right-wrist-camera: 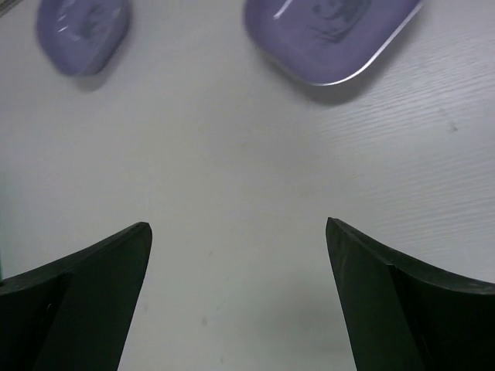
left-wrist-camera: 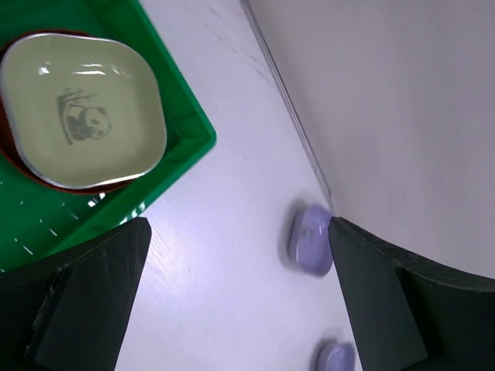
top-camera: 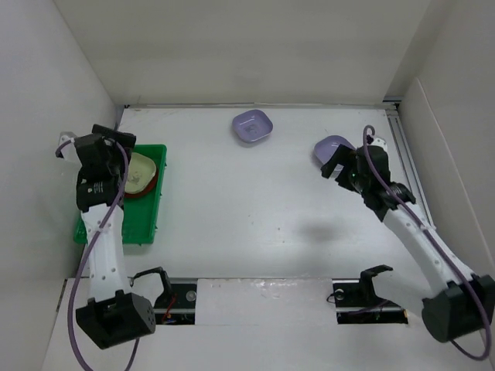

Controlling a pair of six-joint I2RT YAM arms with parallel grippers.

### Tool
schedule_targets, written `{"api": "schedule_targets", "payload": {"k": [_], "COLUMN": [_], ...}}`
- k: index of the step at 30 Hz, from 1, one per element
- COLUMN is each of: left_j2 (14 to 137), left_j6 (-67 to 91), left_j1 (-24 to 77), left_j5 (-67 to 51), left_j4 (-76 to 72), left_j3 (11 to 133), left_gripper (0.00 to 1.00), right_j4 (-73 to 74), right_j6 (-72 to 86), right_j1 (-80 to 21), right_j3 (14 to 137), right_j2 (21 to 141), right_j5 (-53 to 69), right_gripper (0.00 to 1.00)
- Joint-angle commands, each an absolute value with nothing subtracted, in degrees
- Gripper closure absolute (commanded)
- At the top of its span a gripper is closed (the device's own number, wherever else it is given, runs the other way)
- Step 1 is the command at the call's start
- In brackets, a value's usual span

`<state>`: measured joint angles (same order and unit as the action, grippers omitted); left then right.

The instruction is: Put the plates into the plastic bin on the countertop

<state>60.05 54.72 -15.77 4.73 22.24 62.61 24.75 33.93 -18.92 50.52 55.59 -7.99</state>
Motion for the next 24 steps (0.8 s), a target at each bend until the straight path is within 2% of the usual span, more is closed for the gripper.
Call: {"api": "schedule_targets", "payload": {"k": [1,3,8,11,17,19,23,24], "left_j2": [56.44,55.81,53.62,52.38,50.37,50.36,50.7,51.58], "left_j6": [41.86,35.53,29.18,28.39,26.89,26.28,26.28,25.58], "left_j1": [-15.73,-15.73,-13.46,-7.92,-7.91,-7.91,-7.91,-7.91], "left_j5": [-7.71,-12.47,-12.41,-10.9,-15.29,-16.61,-15.48,-15.47], "left_j4": [18.03,17.31,19.59,18.81,17.49,16.97,17.13,17.66], "left_j3": [59.08,57.84,54.33,51.17,49.48,48.79,49.39,49.39], "left_gripper": [0.0,0.0,0.0,0.0,0.0,0.0,0.0,0.0], "right_j4": [18.19,17.58,19.34,18.2,20.03,20.04,18.99,18.98], "right_j6": [37.88,37.88,37.88,38.41,37.79,38.41,38.41,37.8], "right_j1": [-12.84,-10.56,-4.84,-1.41,2.44,3.6,5.7,5.71], "right_j3": [50.97,53.51,65.2,68.36,75.66,76.29,77.34,77.34], "right_j2": [63.94,68.71,87.31,93.5,107.13,109.76,112.4,112.41], "right_j5": [-11.15,-15.52,-19.51,-18.82,-15.14,-12.84,-8.36,-7.31], "right_gripper": [0.0,0.0,0.02,0.05,0.07,0.13,0.35,0.55]}}
